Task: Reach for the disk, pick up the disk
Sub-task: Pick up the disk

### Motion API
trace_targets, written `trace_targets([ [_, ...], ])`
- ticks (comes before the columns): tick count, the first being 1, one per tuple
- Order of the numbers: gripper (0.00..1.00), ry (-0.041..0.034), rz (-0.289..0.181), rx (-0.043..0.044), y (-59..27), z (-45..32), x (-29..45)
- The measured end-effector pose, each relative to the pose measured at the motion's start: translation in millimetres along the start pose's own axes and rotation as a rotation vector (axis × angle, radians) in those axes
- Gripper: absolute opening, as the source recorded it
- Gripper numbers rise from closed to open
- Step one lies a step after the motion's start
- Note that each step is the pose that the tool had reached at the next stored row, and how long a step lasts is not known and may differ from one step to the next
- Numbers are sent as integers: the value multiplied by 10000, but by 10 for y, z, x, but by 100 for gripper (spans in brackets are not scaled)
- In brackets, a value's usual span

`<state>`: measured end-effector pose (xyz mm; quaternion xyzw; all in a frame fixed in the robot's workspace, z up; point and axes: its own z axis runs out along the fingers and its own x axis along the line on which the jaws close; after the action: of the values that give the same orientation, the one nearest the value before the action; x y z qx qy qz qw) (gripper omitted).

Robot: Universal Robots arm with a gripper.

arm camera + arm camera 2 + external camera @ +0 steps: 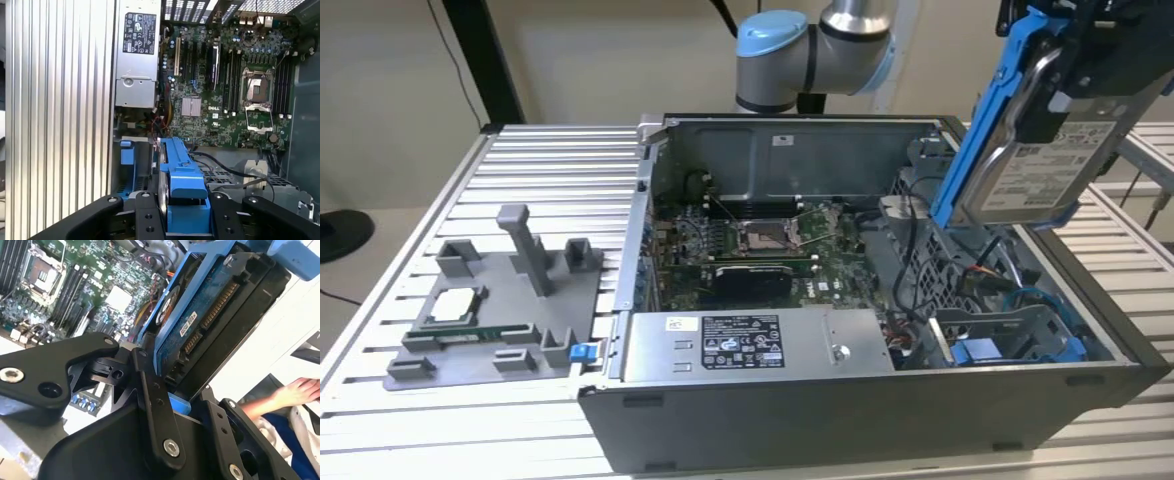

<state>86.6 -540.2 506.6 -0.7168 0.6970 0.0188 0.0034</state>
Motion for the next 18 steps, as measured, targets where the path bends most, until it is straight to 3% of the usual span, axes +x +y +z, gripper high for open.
trace_targets([
  [11,0,-1,5,-1,-6,12,209],
  [18,0,-7,11,-10,-81,19,290],
])
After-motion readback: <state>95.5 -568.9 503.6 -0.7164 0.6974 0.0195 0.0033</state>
